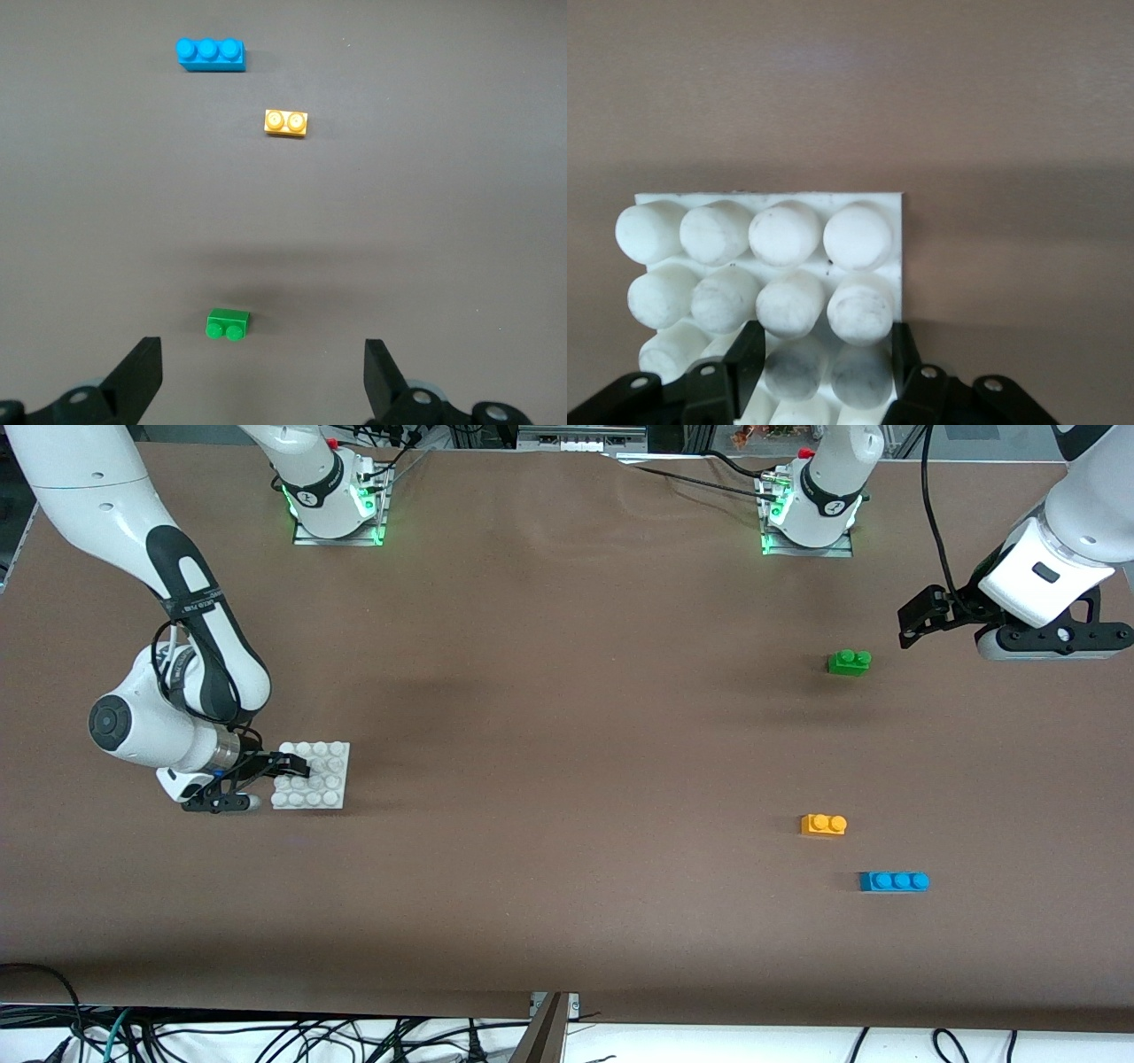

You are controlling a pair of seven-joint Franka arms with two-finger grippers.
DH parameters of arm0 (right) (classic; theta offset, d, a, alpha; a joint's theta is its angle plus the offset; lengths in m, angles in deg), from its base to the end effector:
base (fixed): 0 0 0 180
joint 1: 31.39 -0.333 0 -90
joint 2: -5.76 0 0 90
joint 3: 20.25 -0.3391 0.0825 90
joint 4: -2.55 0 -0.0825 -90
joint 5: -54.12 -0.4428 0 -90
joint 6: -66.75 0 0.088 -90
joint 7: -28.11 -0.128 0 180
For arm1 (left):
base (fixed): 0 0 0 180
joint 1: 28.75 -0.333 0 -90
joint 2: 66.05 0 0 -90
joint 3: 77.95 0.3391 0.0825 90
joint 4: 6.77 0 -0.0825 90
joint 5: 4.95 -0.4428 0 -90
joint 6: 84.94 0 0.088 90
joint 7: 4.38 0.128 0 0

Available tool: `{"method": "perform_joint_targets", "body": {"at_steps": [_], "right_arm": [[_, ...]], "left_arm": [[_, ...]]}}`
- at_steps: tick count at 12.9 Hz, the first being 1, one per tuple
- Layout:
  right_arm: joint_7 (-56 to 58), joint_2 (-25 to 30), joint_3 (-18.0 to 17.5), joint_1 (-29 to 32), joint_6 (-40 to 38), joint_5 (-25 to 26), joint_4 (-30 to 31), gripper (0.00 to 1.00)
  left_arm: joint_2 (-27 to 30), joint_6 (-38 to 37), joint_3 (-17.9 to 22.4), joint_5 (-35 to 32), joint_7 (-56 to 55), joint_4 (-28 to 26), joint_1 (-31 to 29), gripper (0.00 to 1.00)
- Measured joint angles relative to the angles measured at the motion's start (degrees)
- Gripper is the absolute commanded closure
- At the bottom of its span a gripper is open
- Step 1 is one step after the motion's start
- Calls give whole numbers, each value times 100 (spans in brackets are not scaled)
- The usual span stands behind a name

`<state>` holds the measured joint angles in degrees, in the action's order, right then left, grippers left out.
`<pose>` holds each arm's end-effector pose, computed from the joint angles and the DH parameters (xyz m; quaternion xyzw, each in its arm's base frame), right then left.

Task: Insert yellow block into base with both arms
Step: 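Slide the white base plate toward the table middle with the right gripper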

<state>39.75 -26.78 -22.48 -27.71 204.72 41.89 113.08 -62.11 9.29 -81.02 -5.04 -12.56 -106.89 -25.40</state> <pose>0.6606 -0.0123 0.1354 -0.9959 -0.0037 0.0355 0.0829 0.5879 -0.0668 0.5803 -0.9997 -0.0154 0.0166 0.0048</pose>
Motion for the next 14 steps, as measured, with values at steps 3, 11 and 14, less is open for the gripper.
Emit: {"method": "perform_joint_targets", "body": {"at_steps": [3,11,14], "right_arm": [[-29,-6,-23,-26,-7,0,-9,39],[-574,-131,-166,-228,-13,0,-205,39],[-658,-163,-262,-261,-13,0,-250,39]], "left_arm": [[0,0,0,0,0,0,0,0],[-2,0,0,0,0,0,0,0],[-2,0,1,0,0,0,0,0]]}}
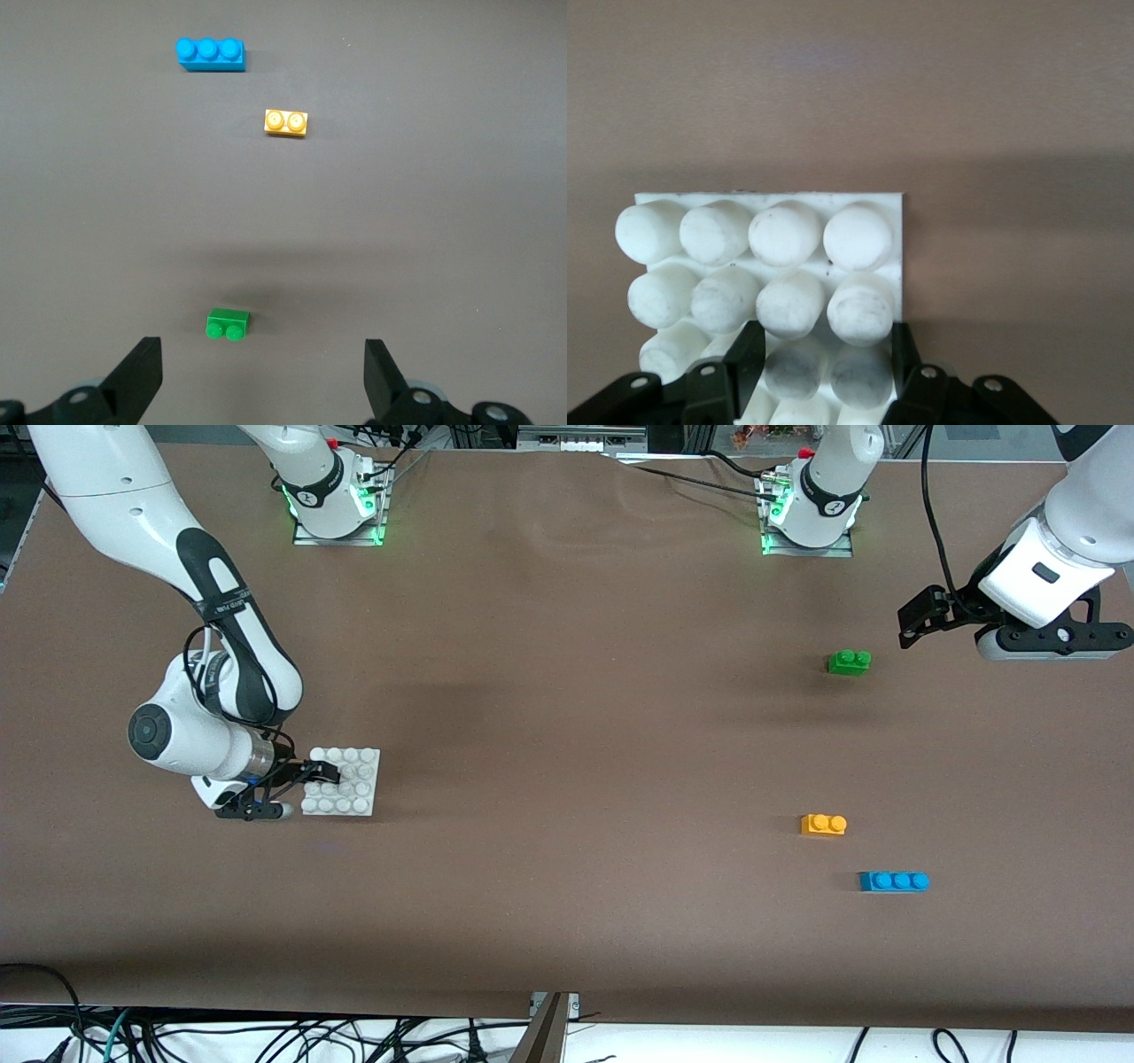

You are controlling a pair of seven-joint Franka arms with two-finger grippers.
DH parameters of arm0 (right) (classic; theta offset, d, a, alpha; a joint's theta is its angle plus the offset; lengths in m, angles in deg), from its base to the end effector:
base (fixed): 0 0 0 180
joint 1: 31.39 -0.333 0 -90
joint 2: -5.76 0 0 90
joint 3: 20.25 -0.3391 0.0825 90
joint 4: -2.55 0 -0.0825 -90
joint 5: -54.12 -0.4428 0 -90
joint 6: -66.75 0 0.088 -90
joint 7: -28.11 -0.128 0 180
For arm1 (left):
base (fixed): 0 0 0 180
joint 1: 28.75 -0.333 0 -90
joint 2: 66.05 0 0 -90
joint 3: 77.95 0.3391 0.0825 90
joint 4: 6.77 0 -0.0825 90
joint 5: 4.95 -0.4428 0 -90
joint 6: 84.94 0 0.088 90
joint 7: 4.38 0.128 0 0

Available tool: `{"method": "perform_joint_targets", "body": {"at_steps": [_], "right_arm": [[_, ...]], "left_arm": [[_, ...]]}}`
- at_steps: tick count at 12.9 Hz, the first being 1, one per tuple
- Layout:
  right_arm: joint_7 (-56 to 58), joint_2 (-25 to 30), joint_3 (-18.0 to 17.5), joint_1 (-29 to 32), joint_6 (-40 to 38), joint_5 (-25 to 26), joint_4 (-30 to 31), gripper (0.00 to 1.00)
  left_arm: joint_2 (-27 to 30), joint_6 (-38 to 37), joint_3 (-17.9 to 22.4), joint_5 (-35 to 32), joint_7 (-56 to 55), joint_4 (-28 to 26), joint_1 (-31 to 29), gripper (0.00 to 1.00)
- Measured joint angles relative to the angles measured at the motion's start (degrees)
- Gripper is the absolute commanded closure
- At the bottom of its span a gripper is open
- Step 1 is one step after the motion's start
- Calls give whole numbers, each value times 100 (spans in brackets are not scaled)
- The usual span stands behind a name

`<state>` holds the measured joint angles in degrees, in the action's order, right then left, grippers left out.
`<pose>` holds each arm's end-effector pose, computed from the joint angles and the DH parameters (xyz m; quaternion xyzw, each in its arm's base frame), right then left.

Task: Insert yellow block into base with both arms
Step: 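Slide the white base plate toward the table middle with the right gripper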

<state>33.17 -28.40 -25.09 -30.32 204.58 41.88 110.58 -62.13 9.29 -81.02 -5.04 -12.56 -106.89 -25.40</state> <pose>0.6724 0.0483 0.1355 -0.9949 0.0114 0.0372 0.0928 0.5880 -0.0668 0.5801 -0.9997 -0.0154 0.0168 0.0048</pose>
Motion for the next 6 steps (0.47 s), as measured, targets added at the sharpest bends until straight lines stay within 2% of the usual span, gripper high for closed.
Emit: {"method": "perform_joint_targets", "body": {"at_steps": [6], "right_arm": [[-230,-96,-39,-250,-2,0,-168,39]], "left_arm": [[0,0,0,0,0,0,0,0]]}}
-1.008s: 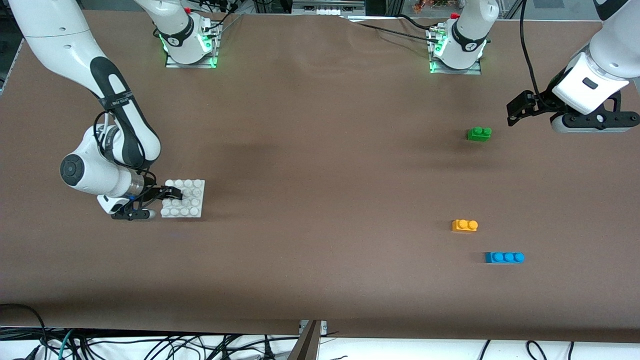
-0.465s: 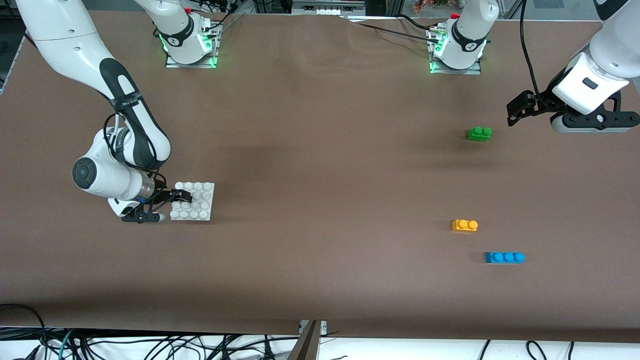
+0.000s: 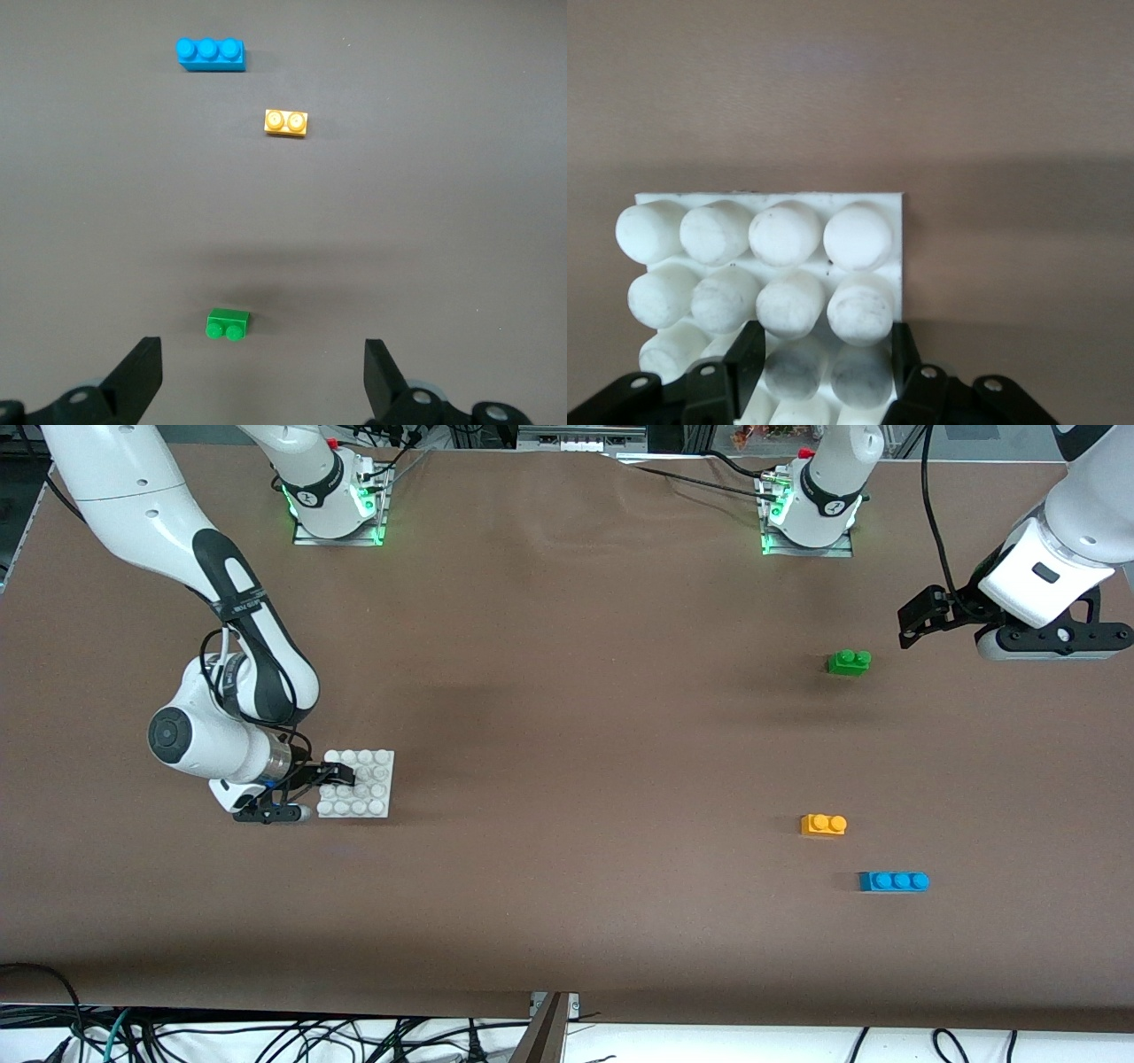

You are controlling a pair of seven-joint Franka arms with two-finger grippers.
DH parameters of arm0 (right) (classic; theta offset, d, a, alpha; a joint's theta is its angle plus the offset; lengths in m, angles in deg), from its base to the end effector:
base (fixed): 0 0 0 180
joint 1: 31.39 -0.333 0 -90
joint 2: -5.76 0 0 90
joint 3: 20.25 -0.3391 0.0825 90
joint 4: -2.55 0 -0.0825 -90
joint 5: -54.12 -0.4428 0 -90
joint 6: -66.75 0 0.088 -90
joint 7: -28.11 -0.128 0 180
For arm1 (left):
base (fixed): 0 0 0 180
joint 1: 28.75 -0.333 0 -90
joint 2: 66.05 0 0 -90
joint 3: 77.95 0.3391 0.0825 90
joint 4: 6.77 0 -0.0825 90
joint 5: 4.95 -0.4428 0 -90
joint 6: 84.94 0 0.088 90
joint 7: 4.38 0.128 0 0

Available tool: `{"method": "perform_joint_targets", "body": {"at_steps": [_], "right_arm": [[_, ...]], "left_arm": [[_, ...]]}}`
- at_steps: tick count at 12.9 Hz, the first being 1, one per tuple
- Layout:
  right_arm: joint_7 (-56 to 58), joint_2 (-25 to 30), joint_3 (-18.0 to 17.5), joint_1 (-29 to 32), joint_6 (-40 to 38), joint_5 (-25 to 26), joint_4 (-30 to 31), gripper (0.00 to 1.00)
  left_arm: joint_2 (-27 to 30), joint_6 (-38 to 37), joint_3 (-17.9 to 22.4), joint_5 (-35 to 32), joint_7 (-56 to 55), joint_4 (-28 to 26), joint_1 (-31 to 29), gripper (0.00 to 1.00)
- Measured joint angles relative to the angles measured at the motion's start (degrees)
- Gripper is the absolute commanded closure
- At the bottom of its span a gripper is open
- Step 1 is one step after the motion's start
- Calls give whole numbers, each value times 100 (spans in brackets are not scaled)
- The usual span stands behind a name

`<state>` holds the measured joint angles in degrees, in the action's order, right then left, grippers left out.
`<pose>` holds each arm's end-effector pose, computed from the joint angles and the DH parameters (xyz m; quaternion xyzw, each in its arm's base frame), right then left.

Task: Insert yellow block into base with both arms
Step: 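Slide the white base plate toward the table middle with the right gripper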

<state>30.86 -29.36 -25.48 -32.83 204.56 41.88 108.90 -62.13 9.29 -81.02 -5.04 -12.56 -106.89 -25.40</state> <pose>0.6785 0.0828 0.1367 -0.9949 0.0069 0.0354 0.0943 0.5880 -0.0668 0.5801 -0.9997 -0.0154 0.0168 0.0048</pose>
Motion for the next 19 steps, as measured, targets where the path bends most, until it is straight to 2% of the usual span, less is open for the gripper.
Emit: {"method": "perform_joint_targets", "body": {"at_steps": [19], "right_arm": [[-1008,-338,-20,-1152,1,0,-556,38]], "left_arm": [[0,0,0,0,0,0,0,0]]}}
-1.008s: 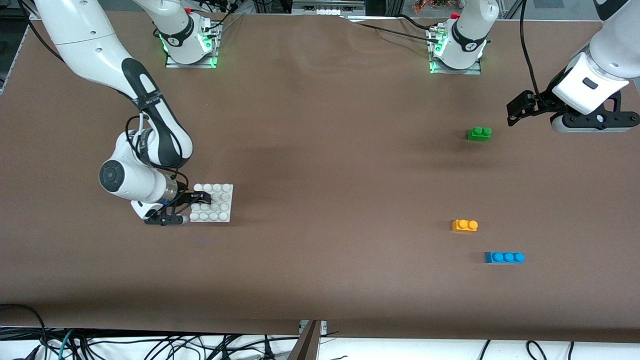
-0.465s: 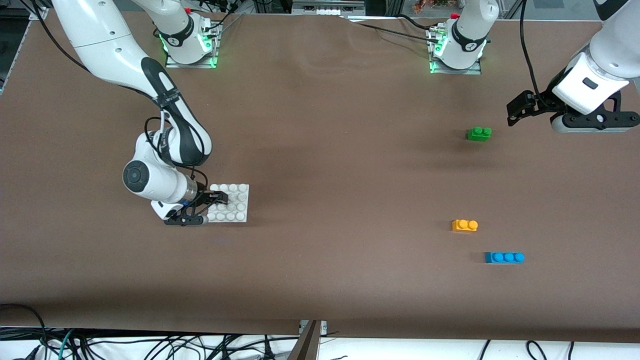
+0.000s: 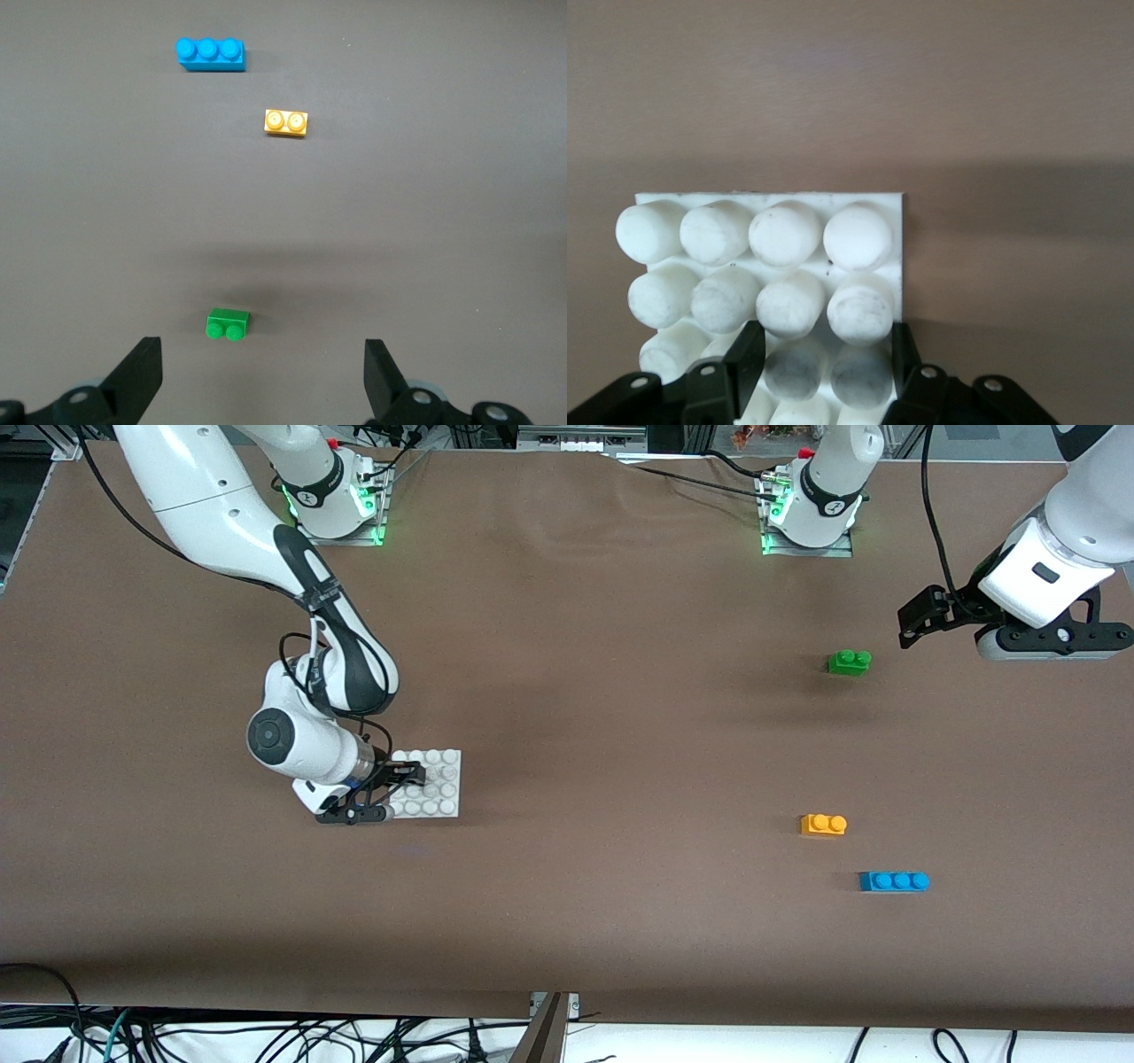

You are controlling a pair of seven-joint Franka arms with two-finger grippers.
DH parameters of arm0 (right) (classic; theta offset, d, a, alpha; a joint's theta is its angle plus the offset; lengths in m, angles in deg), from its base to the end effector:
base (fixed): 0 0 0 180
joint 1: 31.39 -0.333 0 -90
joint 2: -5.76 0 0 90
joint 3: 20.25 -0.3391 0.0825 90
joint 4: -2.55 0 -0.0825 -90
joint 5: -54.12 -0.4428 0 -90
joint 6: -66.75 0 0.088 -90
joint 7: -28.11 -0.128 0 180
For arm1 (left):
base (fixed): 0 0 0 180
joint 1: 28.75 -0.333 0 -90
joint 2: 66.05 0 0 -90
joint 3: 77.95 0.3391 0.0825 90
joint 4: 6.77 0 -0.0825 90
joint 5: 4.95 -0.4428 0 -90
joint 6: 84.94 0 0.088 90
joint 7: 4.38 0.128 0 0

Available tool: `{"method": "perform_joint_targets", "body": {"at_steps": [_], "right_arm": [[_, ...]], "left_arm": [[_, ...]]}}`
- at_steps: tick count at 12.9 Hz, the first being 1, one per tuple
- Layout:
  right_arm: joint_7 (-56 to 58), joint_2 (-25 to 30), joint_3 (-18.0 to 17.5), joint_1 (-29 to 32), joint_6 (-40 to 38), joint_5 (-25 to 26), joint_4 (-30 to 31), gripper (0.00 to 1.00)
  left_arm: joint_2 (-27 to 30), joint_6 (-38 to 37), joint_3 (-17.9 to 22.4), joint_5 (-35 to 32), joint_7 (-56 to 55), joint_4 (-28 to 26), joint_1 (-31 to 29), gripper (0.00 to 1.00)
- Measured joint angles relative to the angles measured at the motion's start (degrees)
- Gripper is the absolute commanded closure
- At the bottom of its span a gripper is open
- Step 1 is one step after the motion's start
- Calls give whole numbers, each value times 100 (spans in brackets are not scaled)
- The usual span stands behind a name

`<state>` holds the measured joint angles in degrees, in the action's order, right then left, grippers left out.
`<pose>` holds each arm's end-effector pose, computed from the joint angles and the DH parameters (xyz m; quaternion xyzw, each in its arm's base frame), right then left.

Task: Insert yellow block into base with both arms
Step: 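Slide the white base plate toward the table middle with the right gripper, then keep sliding the base plate toward the yellow block with the right gripper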

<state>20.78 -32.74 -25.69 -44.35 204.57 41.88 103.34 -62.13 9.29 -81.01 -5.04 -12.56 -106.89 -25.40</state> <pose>0.6758 0.2262 0.1374 -0.9949 -0.0063 0.0350 0.0947 0.5880 -0.0667 0.5801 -0.9997 -0.0155 0.0168 0.0048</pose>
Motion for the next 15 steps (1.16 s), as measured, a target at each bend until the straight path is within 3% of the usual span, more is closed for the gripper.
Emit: {"method": "perform_joint_targets", "body": {"at_steps": [15], "right_arm": [[-557,-385,-19,-709,-2,0,-639,39]], "left_arm": [[0,0,0,0,0,0,0,0]]}}
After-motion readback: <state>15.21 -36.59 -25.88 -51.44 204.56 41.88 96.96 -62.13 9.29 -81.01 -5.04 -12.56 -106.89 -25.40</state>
